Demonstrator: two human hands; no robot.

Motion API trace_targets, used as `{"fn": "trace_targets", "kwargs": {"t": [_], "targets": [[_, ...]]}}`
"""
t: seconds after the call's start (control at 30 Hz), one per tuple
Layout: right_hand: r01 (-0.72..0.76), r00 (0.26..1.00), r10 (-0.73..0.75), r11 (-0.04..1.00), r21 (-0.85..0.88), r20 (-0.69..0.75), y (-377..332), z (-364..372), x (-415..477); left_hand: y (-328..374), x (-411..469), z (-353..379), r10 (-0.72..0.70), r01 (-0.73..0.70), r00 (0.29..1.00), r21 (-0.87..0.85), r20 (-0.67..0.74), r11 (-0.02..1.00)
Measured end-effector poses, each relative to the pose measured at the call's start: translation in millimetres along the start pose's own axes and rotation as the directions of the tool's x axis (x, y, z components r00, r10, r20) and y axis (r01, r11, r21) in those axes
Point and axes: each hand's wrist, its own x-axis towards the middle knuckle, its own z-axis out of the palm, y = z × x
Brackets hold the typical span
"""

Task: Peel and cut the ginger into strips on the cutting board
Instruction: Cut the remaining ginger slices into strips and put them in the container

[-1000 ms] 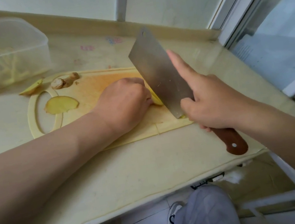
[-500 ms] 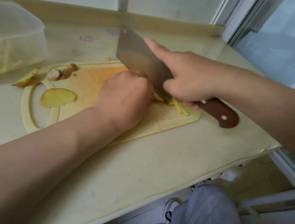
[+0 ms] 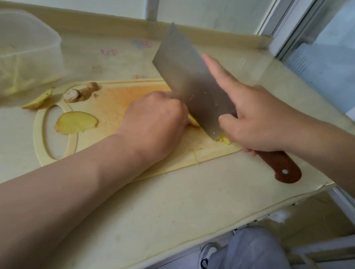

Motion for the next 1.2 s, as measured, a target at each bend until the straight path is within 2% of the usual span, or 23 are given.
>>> {"fn": "trace_targets", "kwargs": {"t": [0.17, 0.23, 0.33, 0.5, 0.67, 0.83, 1.2], "targets": [[-0.043, 0.989, 0.055, 0.995, -0.093, 0.135, -14, -13, 24, -1, 1, 2, 0.033, -0.033, 0.999, 0.004, -0.024, 0.999], [-0.037, 0.989, 0.054, 0.992, -0.122, 0.140, -22, -11, 36, -2, 1, 3, 0.056, -0.055, 0.998, 0.016, -0.039, 0.998], [-0.004, 0.996, 0.015, 0.993, -0.114, 0.093, -30, -5, 48, -1, 1, 0, 0.063, -0.063, 0.998, 0.025, -0.009, 0.998], [-0.017, 0.997, 0.024, 0.996, 0.089, -0.076, -10, 9, 26, 1, -1, -4, -0.001, 0.001, 1.000, 0.008, 0.011, 1.000], [0.041, 0.984, -0.031, 0.998, 0.056, -0.174, 4, 17, 0, 0, 1, -3, -0.033, 0.032, 0.998, 0.017, 0.056, 0.999], [0.002, 0.994, 0.007, 0.997, 0.083, -0.106, 0, 11, -6, -1, 1, -1, -0.032, 0.031, 0.999, 0.016, 0.041, 0.999], [-0.077, 0.993, 0.078, 0.997, -0.012, 0.088, -13, -4, 23, -1, 4, -1, -0.021, 0.021, 0.999, 0.003, 0.031, 1.000]]}}
